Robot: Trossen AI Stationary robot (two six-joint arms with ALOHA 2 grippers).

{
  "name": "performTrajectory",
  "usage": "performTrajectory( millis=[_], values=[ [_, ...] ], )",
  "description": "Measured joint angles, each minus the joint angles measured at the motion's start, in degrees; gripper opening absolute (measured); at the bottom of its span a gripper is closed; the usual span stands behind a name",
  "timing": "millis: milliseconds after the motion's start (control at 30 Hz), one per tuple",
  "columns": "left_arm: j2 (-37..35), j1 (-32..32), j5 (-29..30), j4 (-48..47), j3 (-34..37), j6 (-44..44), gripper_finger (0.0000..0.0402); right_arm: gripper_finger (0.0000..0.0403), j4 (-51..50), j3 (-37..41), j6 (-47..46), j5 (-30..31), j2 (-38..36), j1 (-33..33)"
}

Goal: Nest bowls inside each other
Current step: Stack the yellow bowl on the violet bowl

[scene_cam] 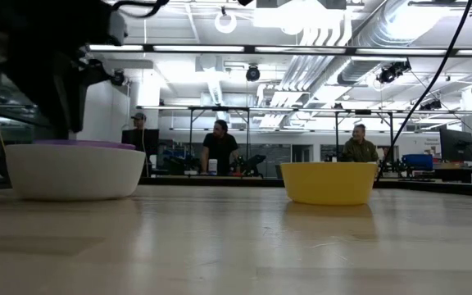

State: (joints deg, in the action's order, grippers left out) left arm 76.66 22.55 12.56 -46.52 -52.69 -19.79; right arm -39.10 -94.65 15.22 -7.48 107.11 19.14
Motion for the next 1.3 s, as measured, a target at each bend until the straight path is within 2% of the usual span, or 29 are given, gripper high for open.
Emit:
performTrajectory(
  millis=[133,400,633,833,1000,1300],
  values=[
    [0.0,0.0,0.0,-0.5,-2.8,2.3,0.0097,0.0127,0.1,0.0,-0.2,0.5,0.0,0.0],
    [0.0,0.0,0.0,-0.8,-5.1,4.5,0.0097,0.0127,-5.5,0.0,-5.3,7.5,0.0,-0.8],
    [0.0,0.0,-0.1,-1.0,-5.1,4.1,0.0097,0.0124,-14.1,0.0,-14.8,7.2,0.0,-4.8],
    [0.0,0.0,-0.7,-1.0,-5.1,2.9,0.0097,0.0108,-15.0,0.0,-25.2,6.5,0.0,-8.1],
    [0.0,0.0,-2.4,-1.1,-5.1,1.9,0.0097,0.0100,-14.9,3.6,-33.5,5.6,0.0,-9.8],
    [0.0,0.0,-3.1,-1.1,-5.1,2.0,0.0097,0.0098,-15.1,7.5,-39.9,5.7,0.0,-9.4]
  ],
)
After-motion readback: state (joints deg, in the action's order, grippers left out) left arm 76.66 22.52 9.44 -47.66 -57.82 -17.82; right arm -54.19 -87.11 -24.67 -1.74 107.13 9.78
